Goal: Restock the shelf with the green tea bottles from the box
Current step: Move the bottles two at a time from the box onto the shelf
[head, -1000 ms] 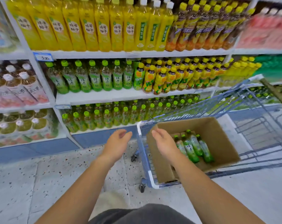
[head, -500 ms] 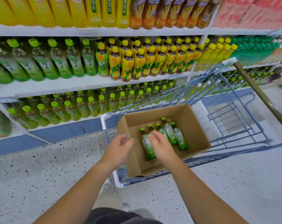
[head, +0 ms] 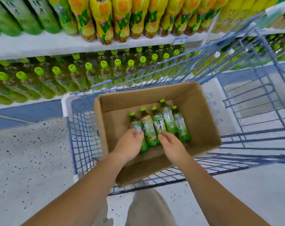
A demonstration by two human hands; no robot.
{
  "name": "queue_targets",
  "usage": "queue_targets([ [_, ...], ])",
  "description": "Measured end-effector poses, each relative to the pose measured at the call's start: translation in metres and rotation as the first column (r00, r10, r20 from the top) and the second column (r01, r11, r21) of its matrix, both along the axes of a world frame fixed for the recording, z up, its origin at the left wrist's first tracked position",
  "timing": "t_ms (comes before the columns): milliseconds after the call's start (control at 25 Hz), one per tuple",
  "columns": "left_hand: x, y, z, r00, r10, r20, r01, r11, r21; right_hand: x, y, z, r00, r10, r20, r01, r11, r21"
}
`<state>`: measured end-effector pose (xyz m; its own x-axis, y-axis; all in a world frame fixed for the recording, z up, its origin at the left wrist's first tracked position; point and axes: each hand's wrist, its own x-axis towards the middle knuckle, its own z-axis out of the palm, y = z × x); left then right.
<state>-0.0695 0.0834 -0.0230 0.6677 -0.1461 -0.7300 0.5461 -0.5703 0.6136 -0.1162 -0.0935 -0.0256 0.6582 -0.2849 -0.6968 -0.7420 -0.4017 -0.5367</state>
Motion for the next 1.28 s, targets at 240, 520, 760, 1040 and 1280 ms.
queue_targets([
  [240,0.01,-0.037,-0.111,0.994,0.091,-0.06,-0.079,0.981,0.179,0.025,-0.048,-0.082,0.981,0.151,-0.121,-0.151,0.988,0.005],
  [520,0.014,-0.06,-0.181,0.957,0.287,-0.048,-0.26,0.918,0.298,0.052,-0.048,-0.149,0.964,0.239,-0.119,-0.243,0.97,-0.025],
  [760,0.02,-0.062,-0.209,0.937,0.347,-0.032,-0.329,0.912,0.246,0.061,-0.04,-0.178,0.94,0.301,-0.157,-0.312,0.949,-0.051],
  [1040,0.023,-0.06,-0.215,0.925,0.372,-0.073,-0.345,0.905,0.247,0.072,-0.034,-0.19,0.925,0.334,-0.18,-0.357,0.926,-0.119],
  [1280,0.026,-0.047,-0.21,0.933,0.36,-0.026,-0.322,0.864,0.387,0.074,-0.015,-0.202,0.928,0.28,-0.244,-0.31,0.947,-0.09],
])
